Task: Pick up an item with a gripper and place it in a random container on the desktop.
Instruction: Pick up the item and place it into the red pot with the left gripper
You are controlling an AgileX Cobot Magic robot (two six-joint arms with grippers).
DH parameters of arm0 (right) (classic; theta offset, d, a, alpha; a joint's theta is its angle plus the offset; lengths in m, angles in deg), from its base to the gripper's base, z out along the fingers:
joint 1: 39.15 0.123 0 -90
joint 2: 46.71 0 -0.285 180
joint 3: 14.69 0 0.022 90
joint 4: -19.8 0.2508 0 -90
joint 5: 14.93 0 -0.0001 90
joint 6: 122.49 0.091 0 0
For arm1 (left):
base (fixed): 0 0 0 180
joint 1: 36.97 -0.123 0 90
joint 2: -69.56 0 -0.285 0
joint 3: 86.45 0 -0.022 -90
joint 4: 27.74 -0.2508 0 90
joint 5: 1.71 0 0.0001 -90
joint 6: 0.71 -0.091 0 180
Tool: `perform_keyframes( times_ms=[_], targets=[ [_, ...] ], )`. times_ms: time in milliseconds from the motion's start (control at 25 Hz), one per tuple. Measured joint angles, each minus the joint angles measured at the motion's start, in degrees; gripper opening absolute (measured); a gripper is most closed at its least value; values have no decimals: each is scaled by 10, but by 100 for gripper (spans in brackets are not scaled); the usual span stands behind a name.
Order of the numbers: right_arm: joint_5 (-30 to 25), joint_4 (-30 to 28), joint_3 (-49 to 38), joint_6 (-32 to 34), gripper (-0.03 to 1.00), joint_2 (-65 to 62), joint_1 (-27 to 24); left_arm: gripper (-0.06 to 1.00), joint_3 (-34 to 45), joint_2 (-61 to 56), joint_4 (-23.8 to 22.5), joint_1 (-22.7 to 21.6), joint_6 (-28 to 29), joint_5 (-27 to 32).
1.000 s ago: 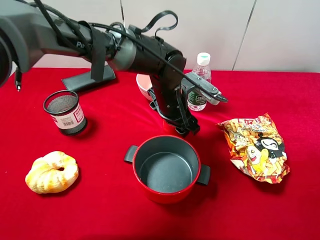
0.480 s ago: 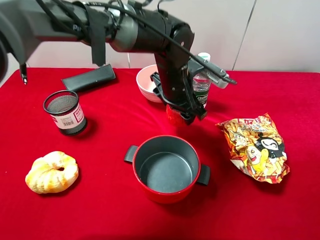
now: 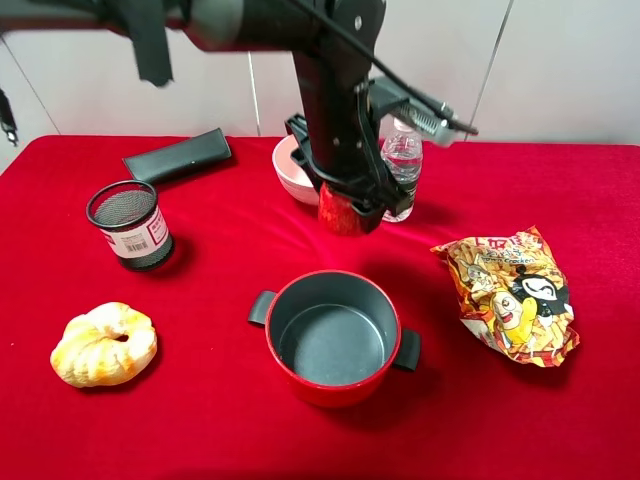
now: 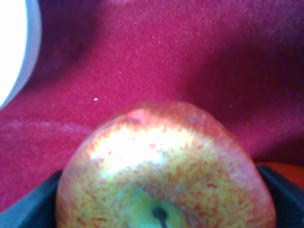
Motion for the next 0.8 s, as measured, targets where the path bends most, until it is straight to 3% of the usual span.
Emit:
perform_keyframes(
  times_ms=[480, 800],
  targets=[
    [0, 0, 0, 0, 69, 0, 0, 72, 0, -46, 2, 8, 2, 75],
    [0, 1, 0, 0, 69, 0, 0, 72, 0, -46, 7, 41, 4, 116]
  ],
)
